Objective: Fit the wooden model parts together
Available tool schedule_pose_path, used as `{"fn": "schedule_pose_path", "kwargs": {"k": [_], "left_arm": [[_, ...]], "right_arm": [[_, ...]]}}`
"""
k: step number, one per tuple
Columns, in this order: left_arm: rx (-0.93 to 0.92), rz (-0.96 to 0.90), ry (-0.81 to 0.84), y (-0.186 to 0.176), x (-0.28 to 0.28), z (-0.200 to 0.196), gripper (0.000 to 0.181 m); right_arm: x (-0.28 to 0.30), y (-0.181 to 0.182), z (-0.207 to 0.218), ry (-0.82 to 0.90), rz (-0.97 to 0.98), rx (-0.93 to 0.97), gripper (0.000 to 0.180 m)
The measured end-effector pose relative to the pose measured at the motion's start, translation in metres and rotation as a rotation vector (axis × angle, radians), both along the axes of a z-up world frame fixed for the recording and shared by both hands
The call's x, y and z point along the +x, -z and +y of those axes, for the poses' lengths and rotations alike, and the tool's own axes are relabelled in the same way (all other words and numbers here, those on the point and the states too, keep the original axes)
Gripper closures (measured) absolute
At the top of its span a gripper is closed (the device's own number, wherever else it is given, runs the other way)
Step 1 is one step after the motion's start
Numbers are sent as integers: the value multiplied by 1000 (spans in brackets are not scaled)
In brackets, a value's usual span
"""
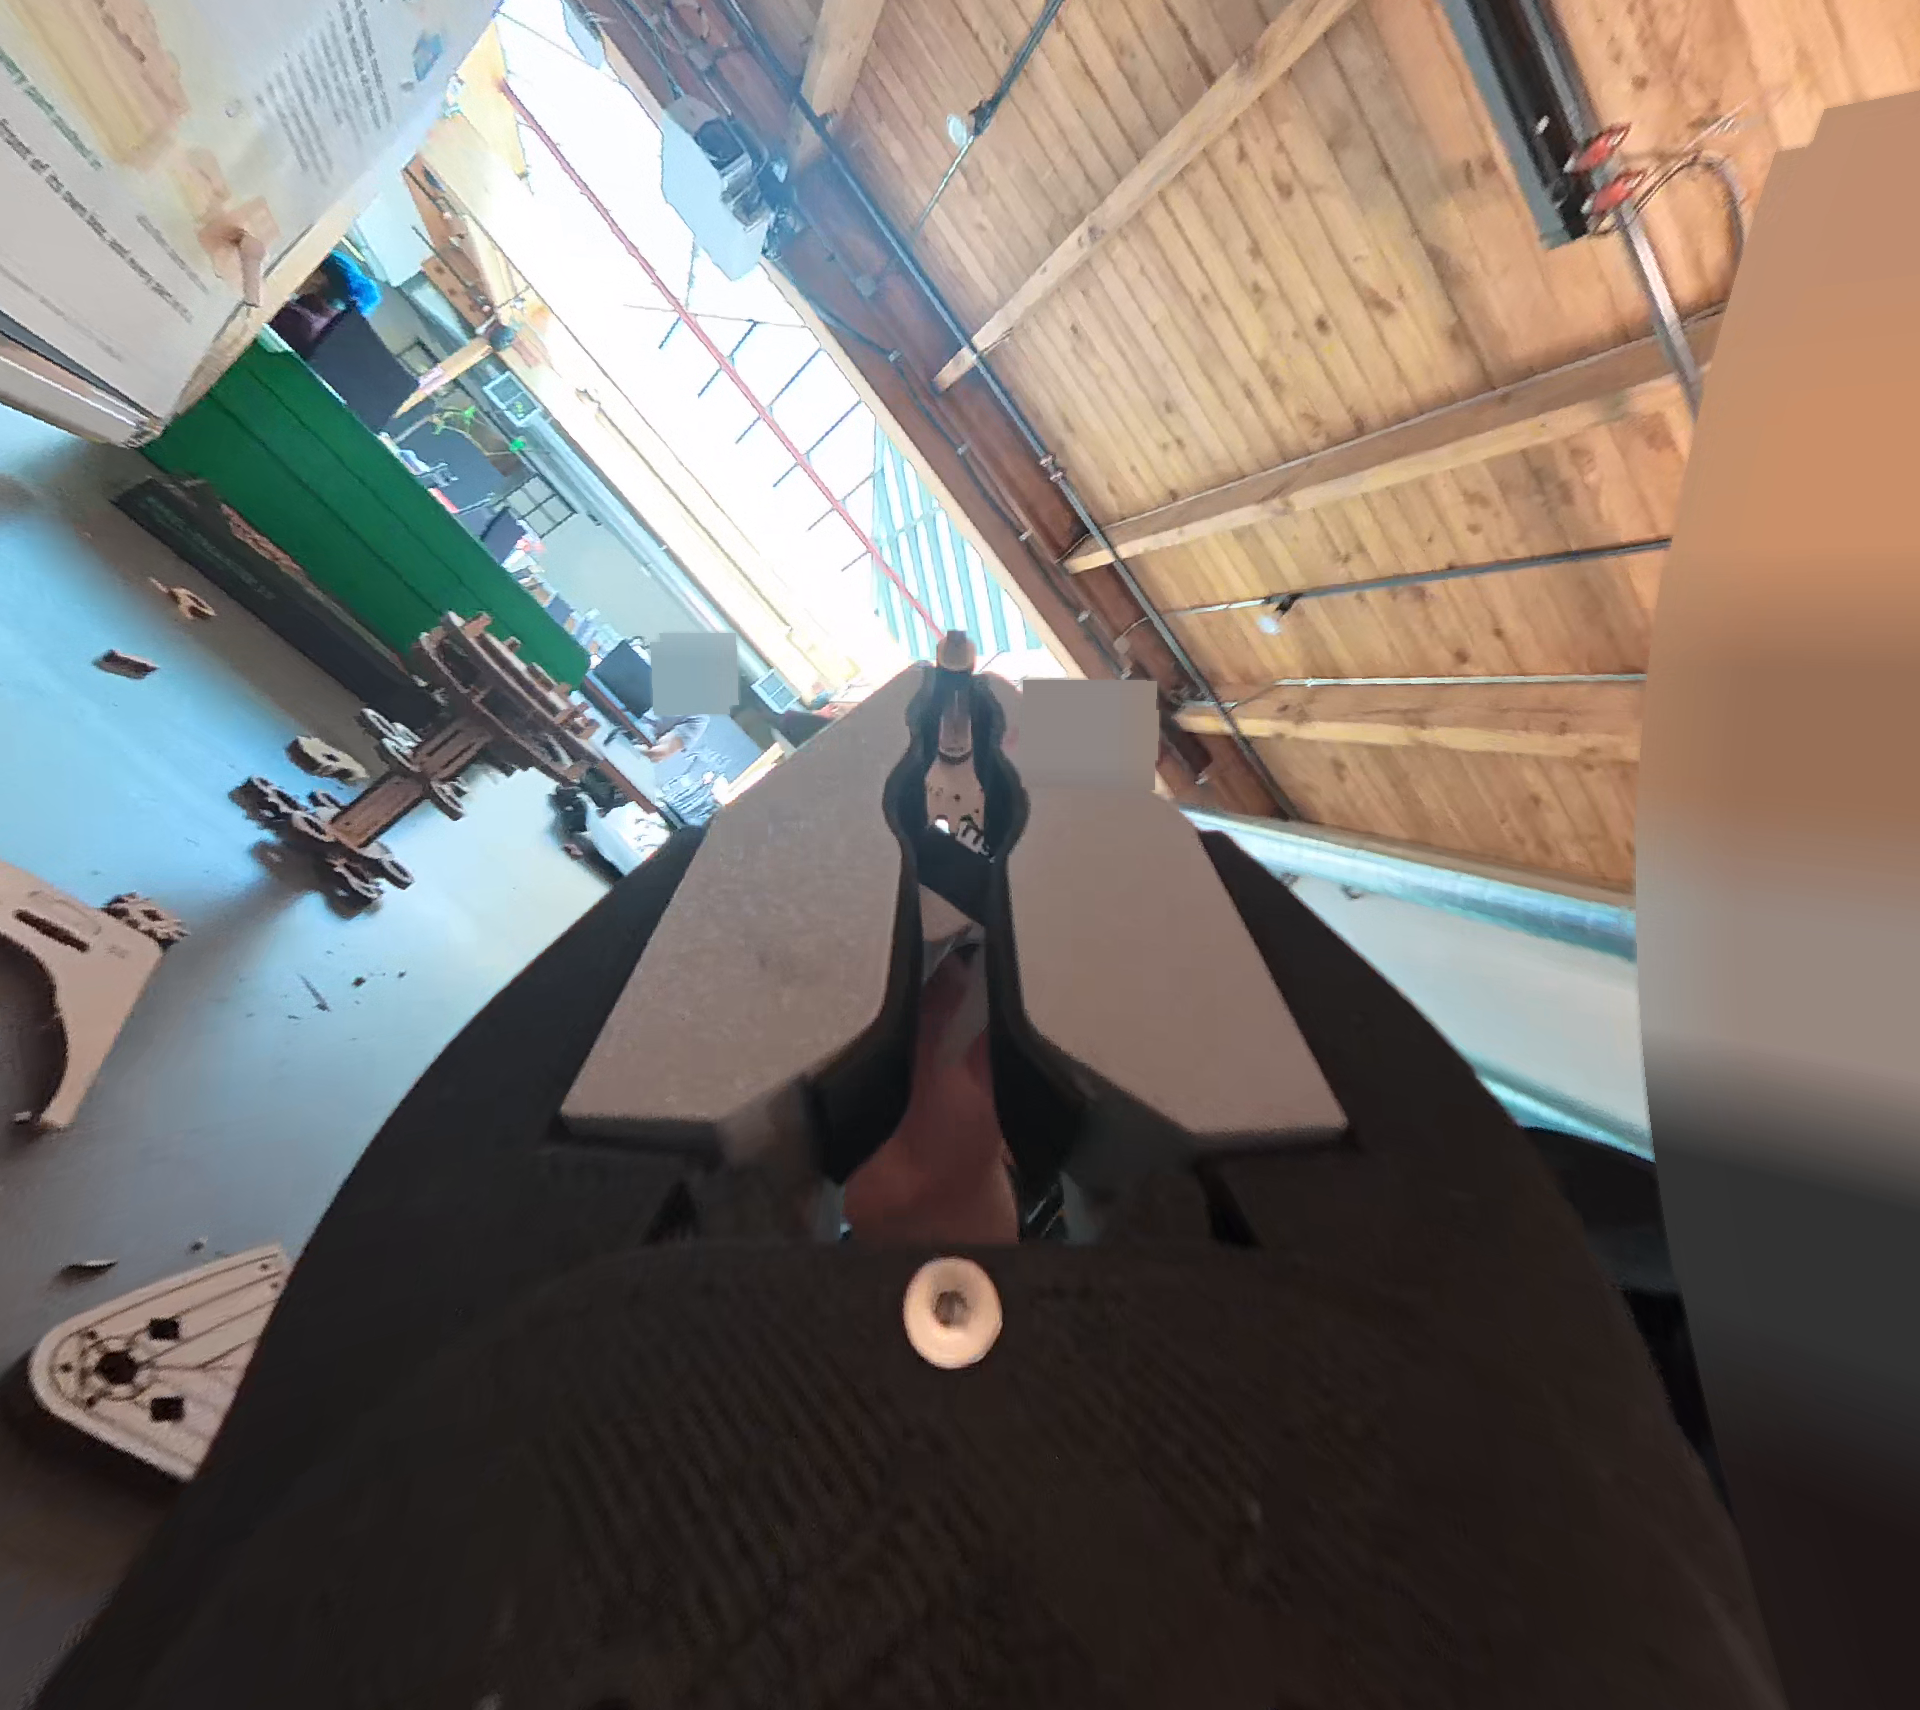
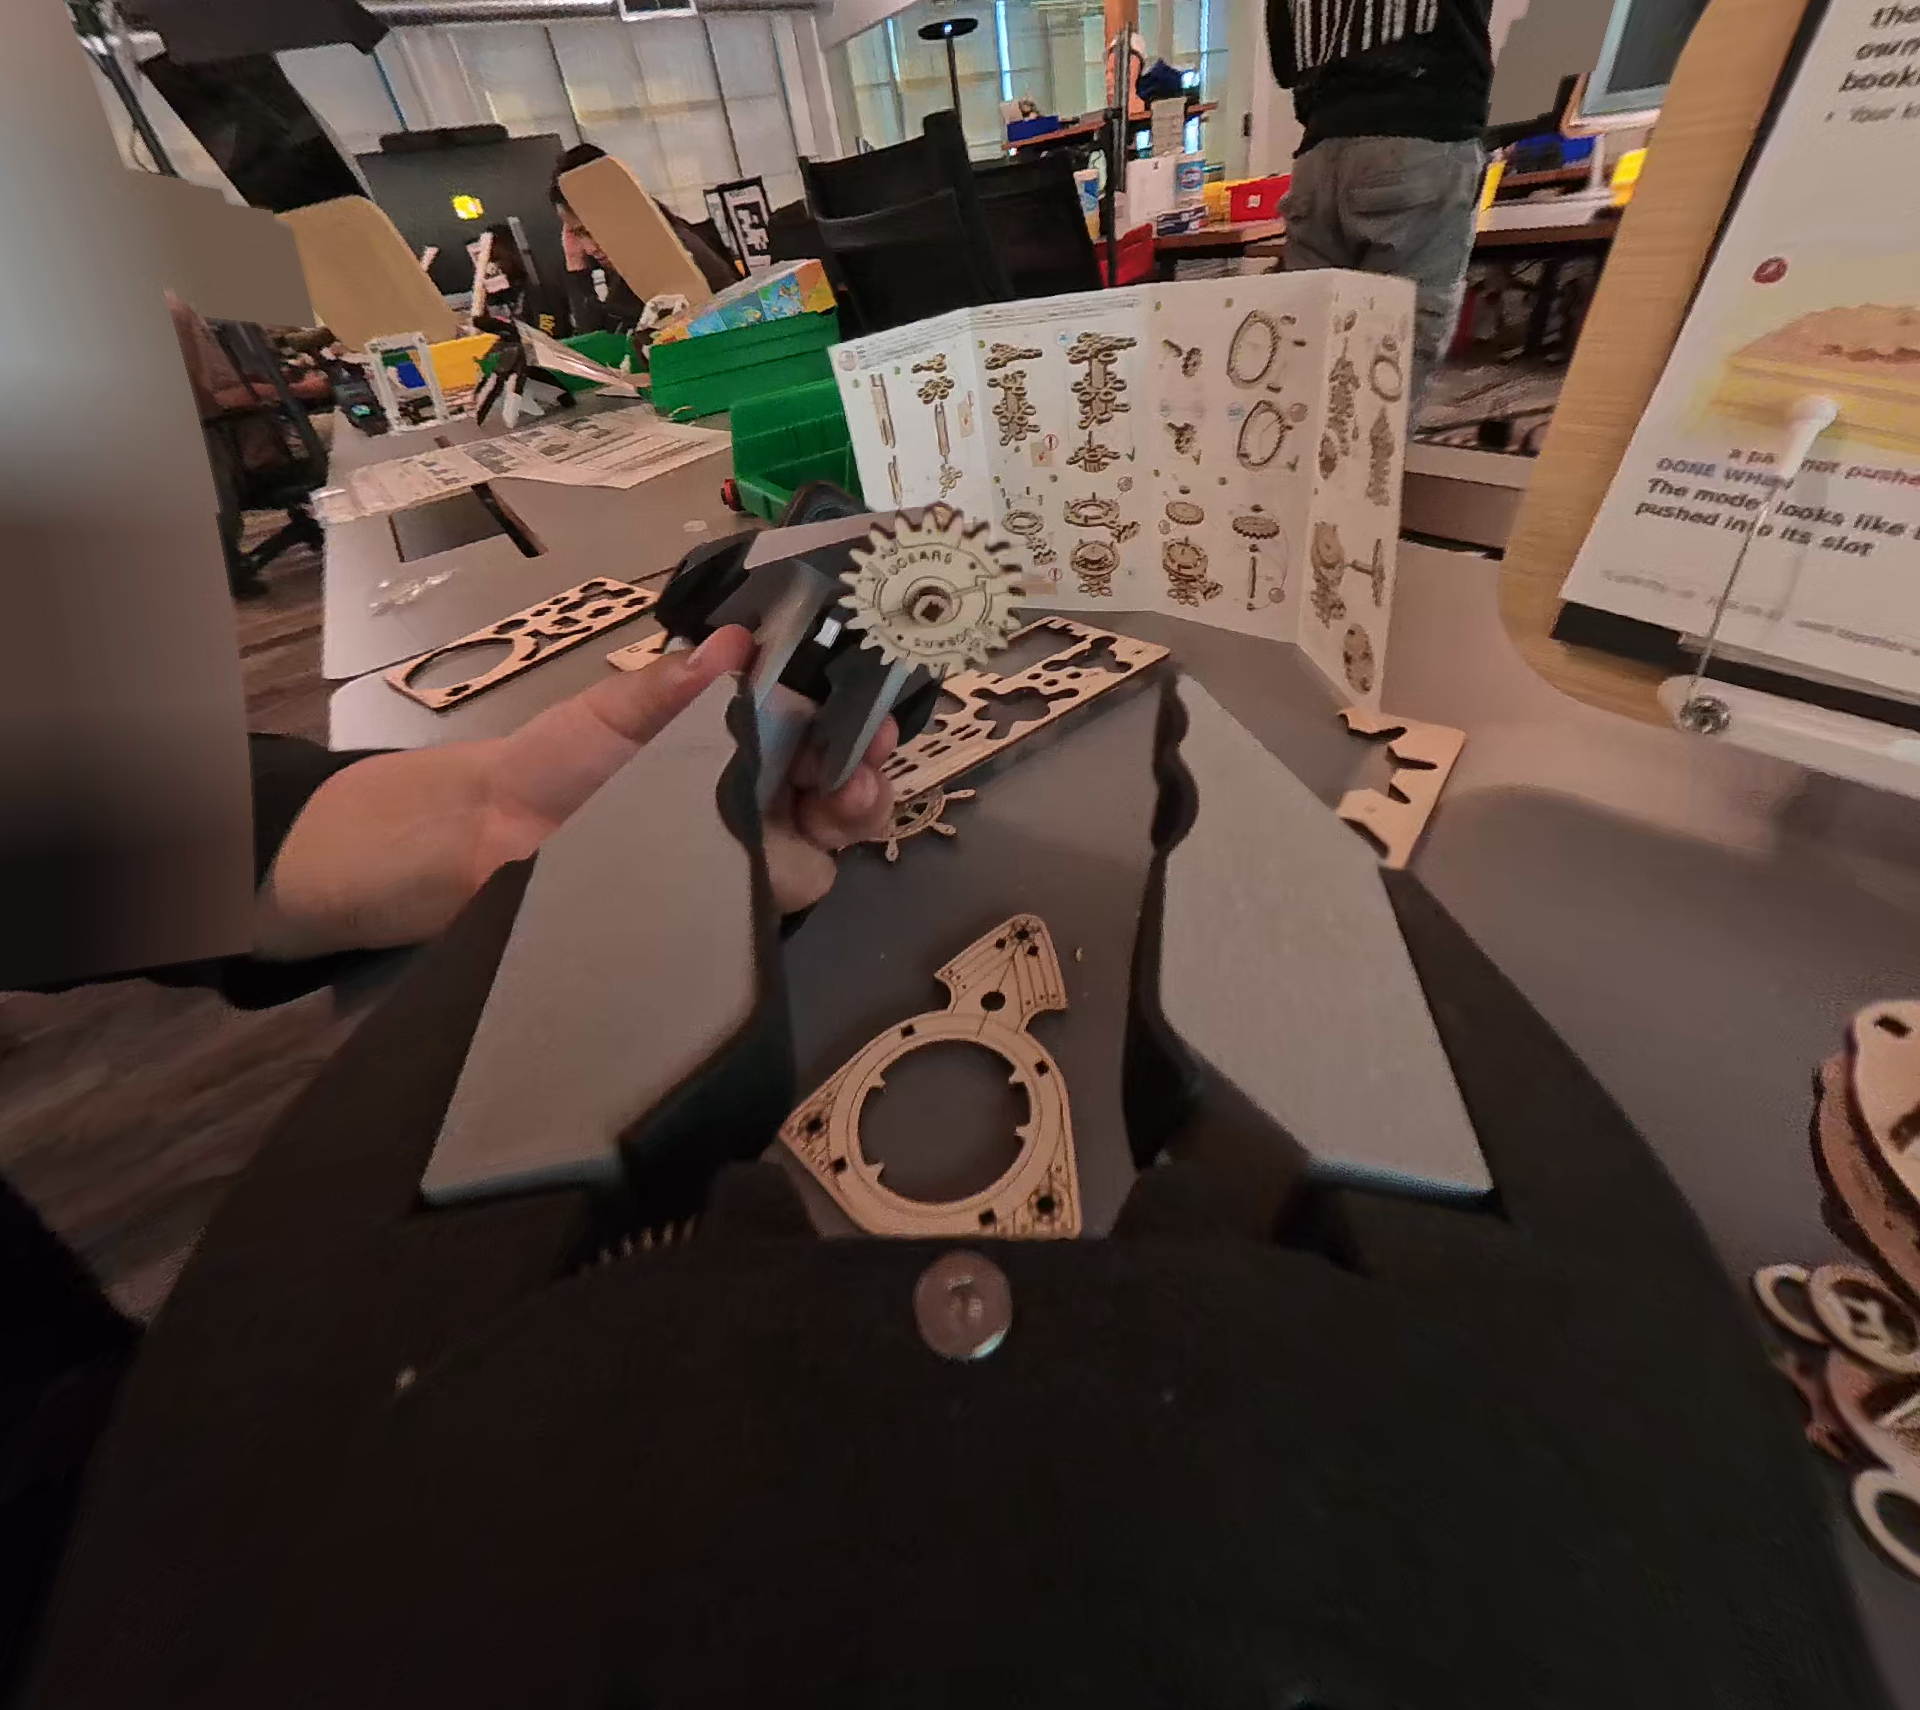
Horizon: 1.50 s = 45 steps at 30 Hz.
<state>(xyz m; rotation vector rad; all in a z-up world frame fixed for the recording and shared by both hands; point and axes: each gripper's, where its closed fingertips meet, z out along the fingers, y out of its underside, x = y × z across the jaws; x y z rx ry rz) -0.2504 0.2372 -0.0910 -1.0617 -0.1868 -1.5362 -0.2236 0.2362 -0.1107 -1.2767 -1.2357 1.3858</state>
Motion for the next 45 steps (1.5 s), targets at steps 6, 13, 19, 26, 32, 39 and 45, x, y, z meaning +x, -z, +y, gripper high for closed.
{"fn": "schedule_pose_path", "kwargs": {"k": [6,13,19,26,32,39,45], "left_arm": [[-11,-23,22,2,4,1,179],[0,-46,39,0,4,-2,179],[-3,-61,47,3,4,-2,178],[-14,-40,67,6,9,-1,178],[-12,-7,40,5,6,0,175],[-24,63,36,8,12,1,175],[-47,174,22,13,19,3,174]], "right_arm": [[-16,-6,-5,55,3,148,106],[-24,-5,-2,116,-31,249,136],[-25,-5,-6,102,-27,266,144],[-21,-8,-5,103,-29,276,144],[-10,-17,3,103,14,180,144],[13,-24,22,119,19,98,144],[52,-33,50,191,-11,86,144]]}}
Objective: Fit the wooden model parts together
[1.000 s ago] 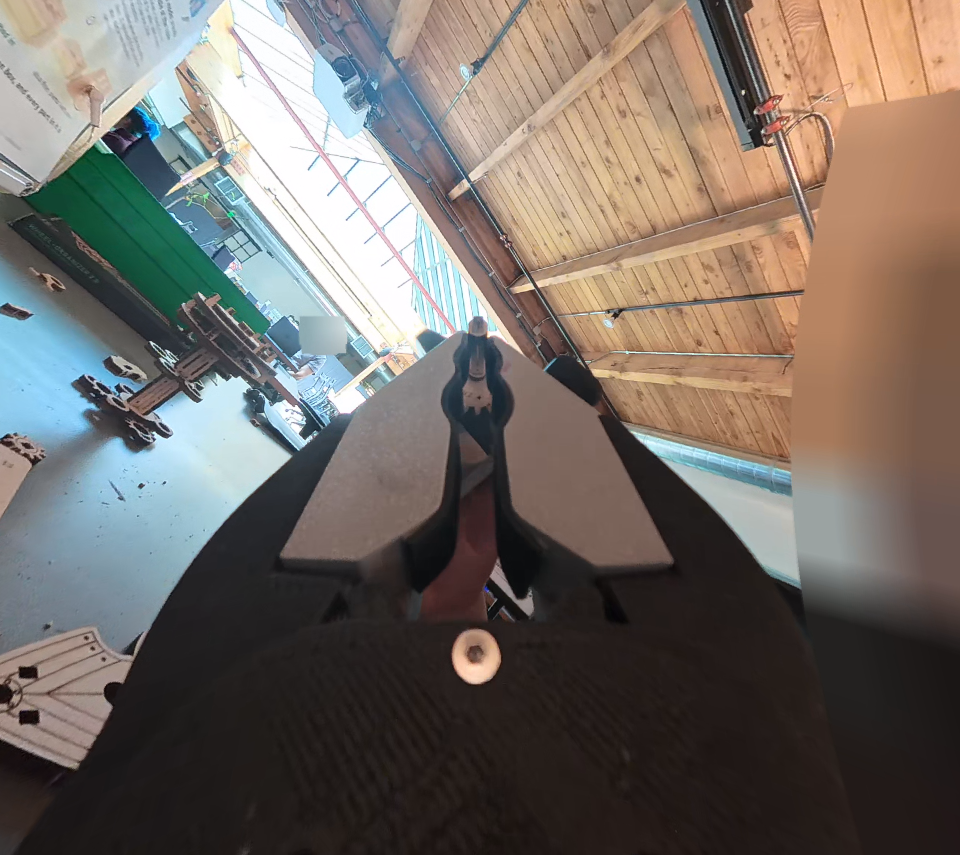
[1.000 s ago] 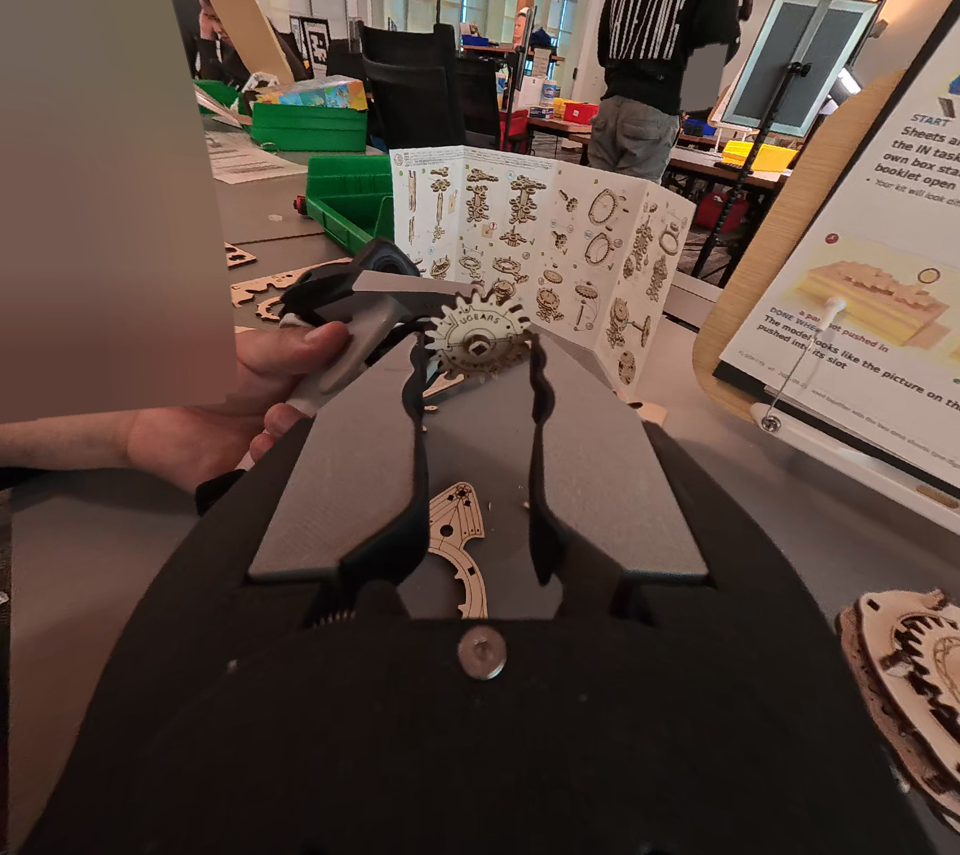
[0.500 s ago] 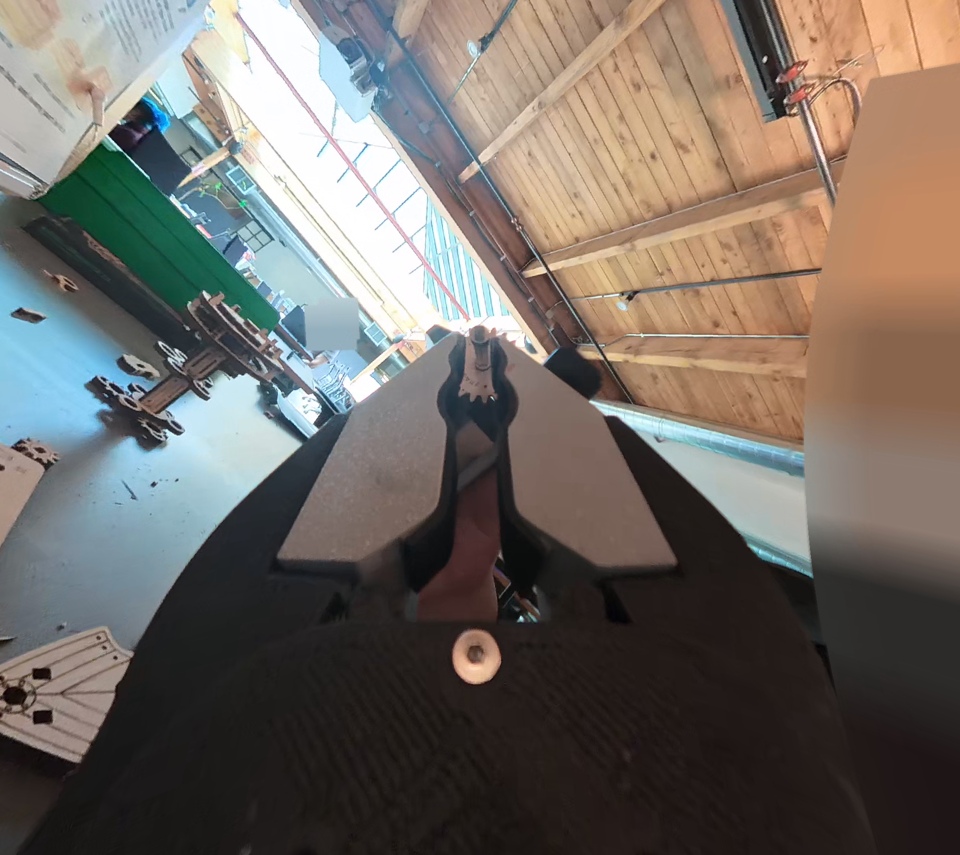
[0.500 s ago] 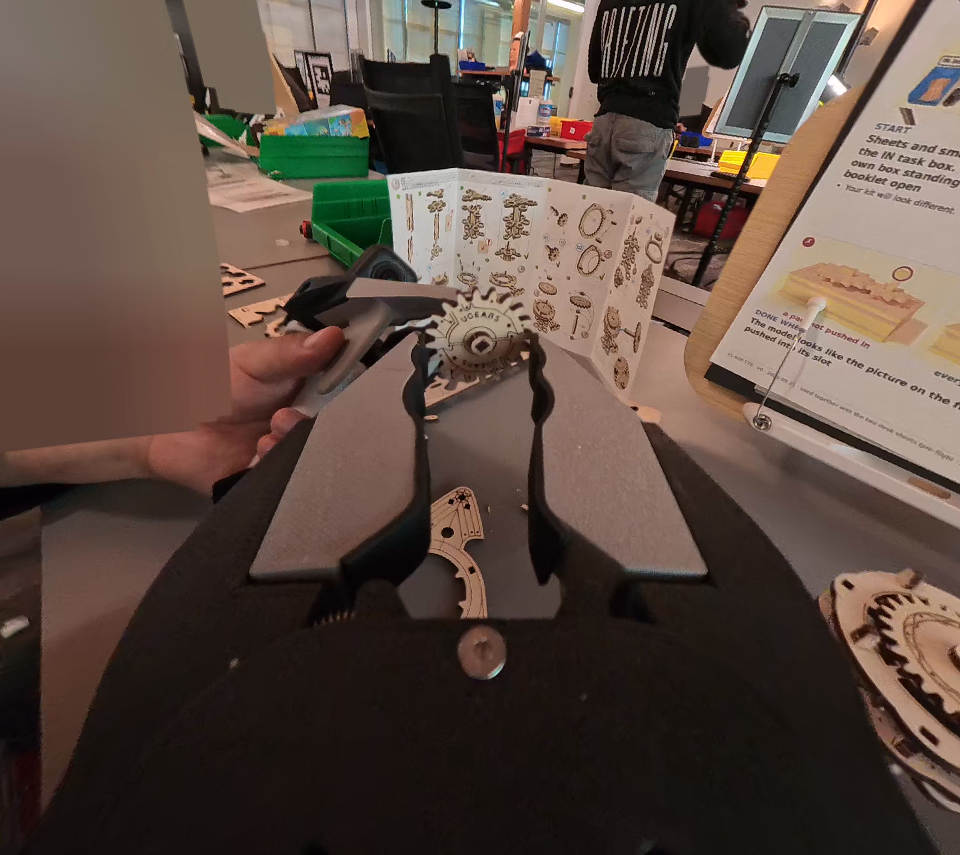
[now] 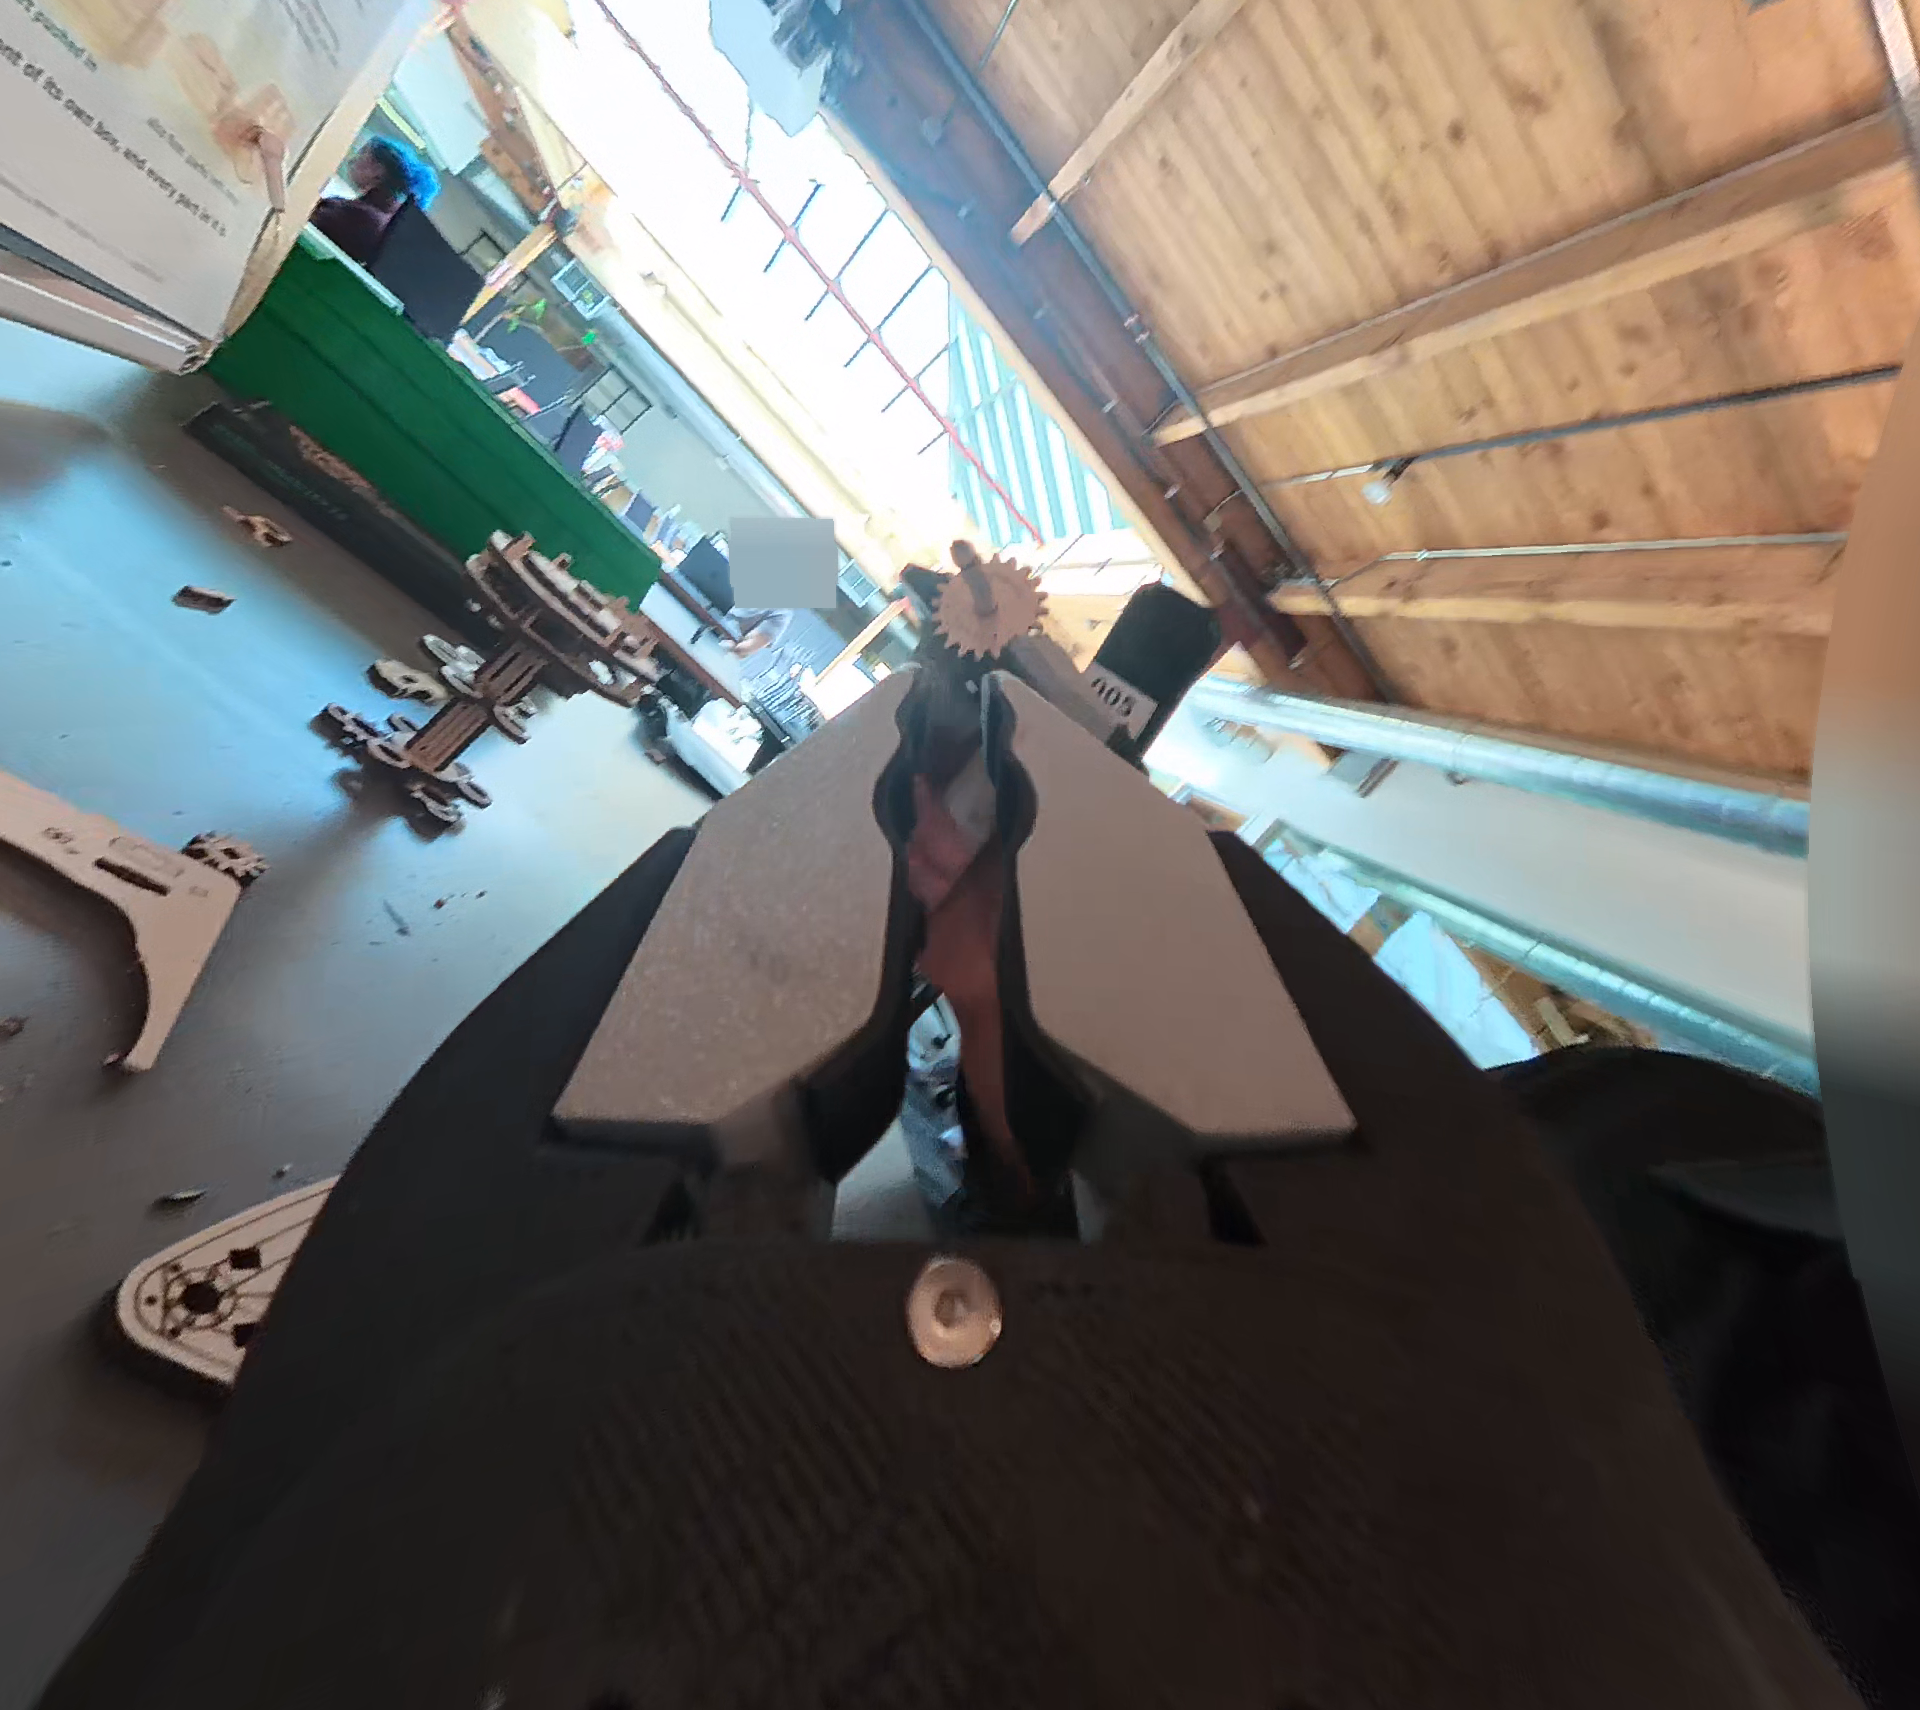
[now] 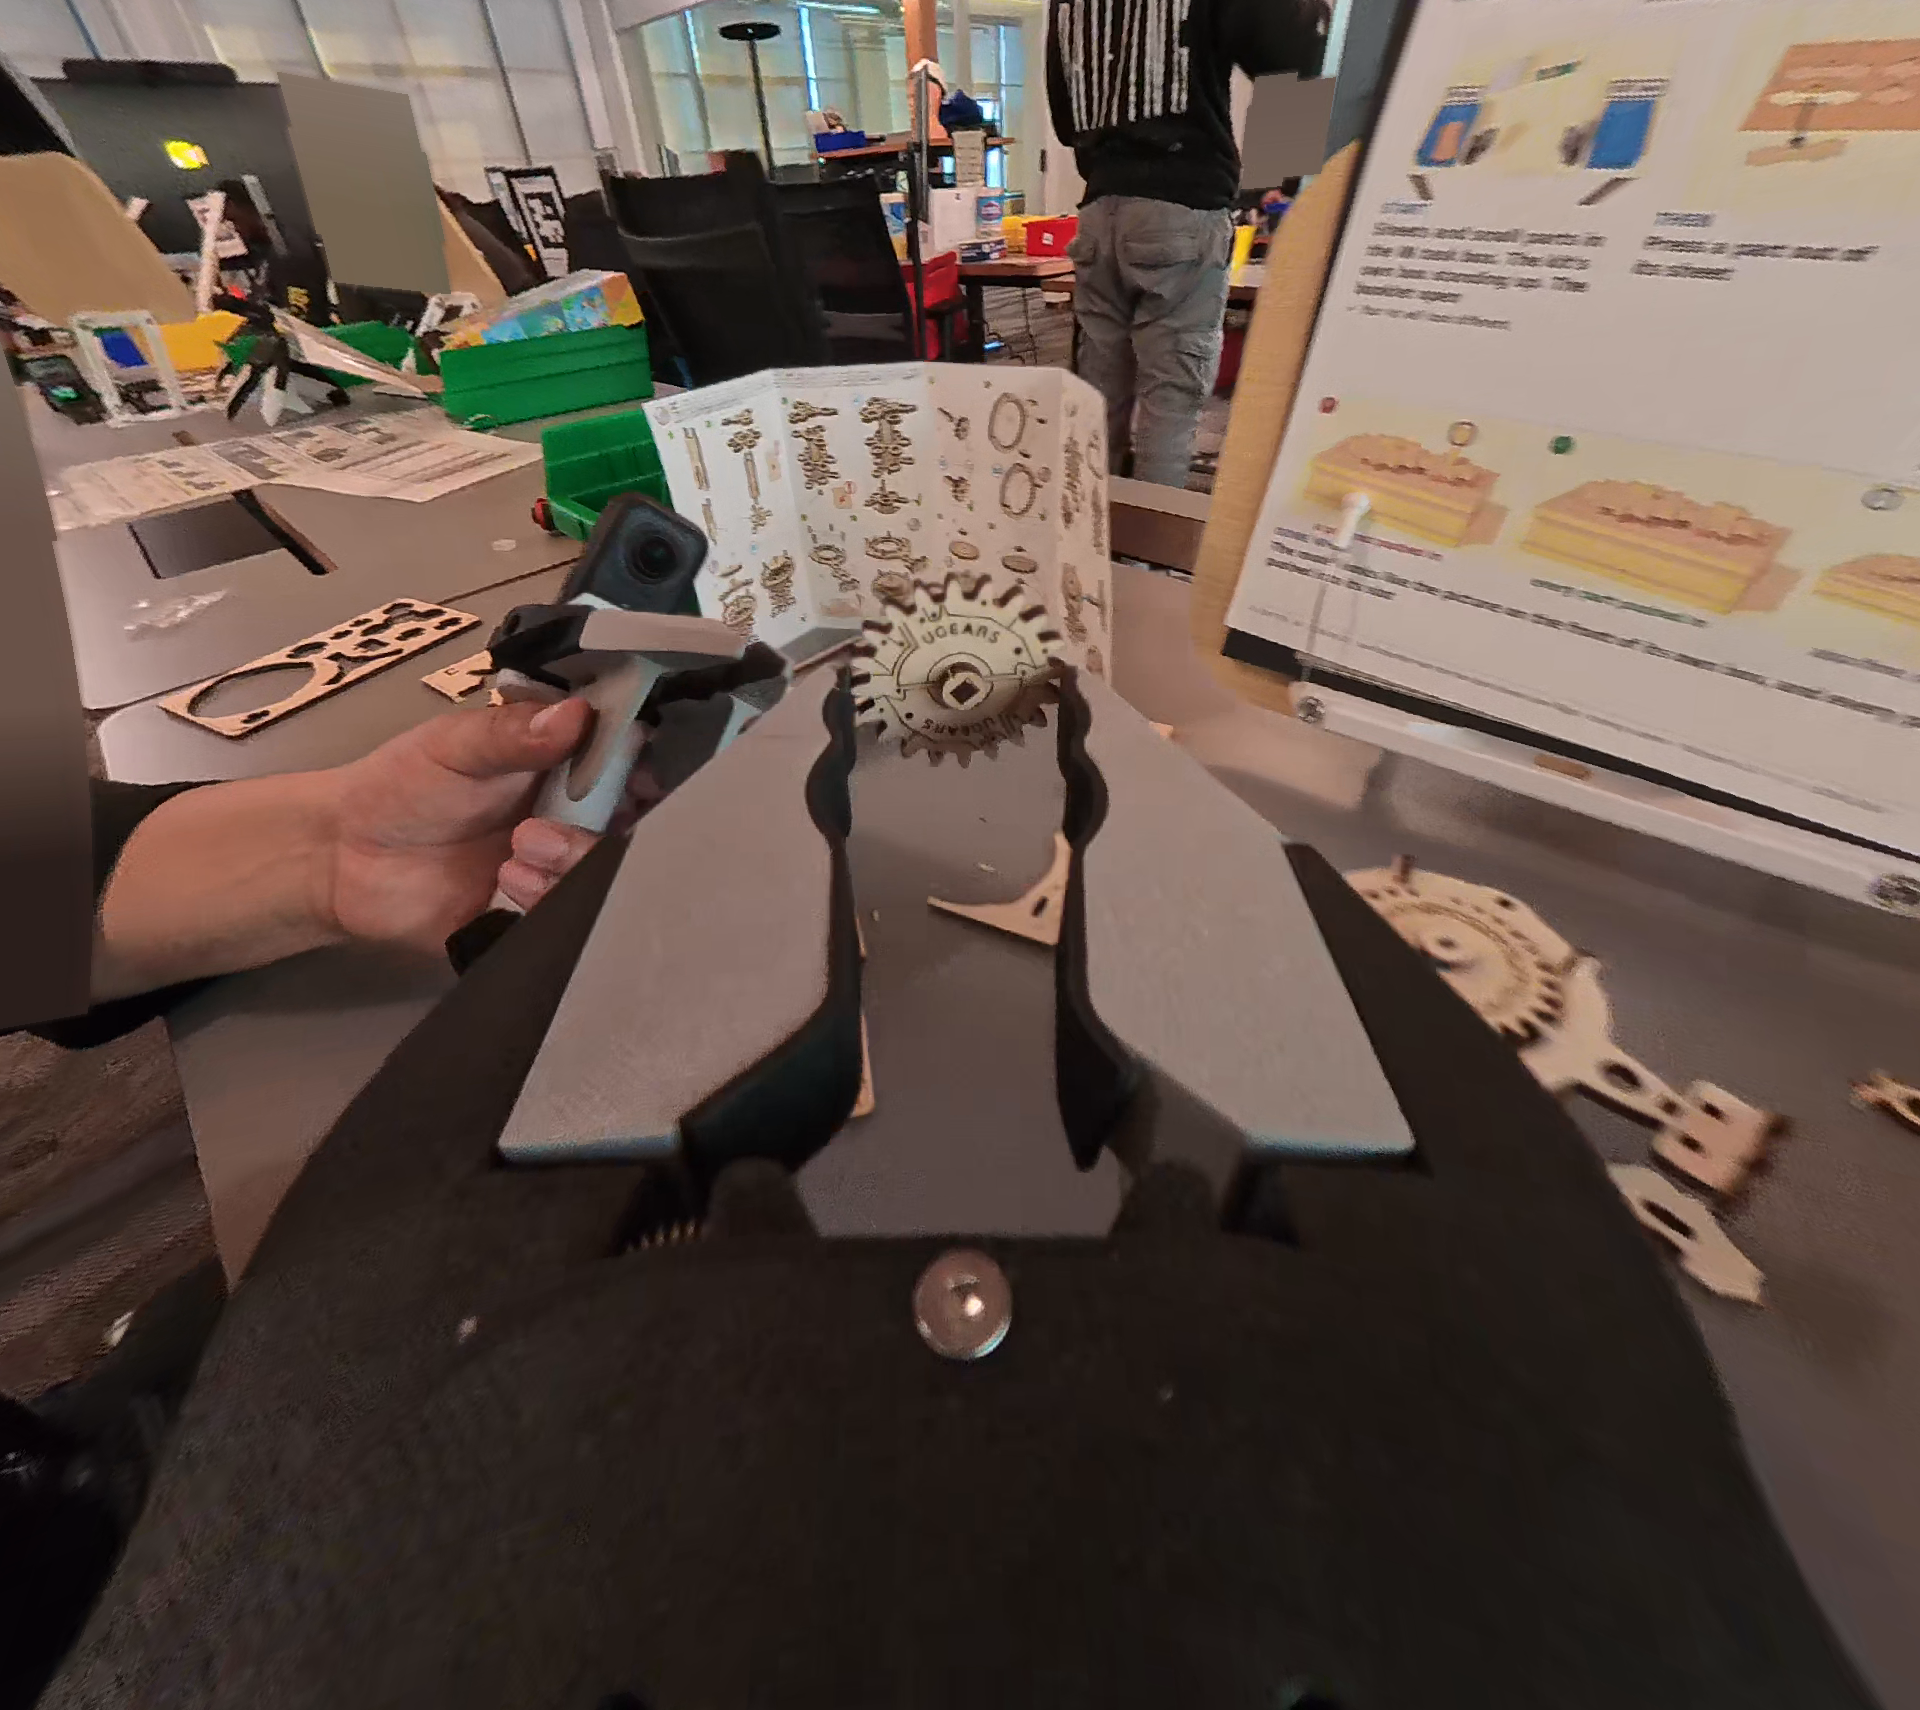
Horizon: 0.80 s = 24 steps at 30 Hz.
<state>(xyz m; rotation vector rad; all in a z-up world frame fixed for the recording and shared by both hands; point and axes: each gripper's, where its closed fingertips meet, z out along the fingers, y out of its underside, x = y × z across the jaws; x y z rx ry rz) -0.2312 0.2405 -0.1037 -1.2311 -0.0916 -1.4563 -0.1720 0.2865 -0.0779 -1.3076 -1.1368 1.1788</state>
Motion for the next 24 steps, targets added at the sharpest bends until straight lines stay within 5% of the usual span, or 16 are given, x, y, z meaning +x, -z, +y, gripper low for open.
{"fn": "schedule_pose_path", "kwargs": {"k": [11,24], "left_arm": [[-101,162,45,26,23,6,176],[-183,212,-139,35,-9,14,181]], "right_arm": [[44,7,32,95,-59,-32,143],[49,27,73,93,-372,-6,144]]}}
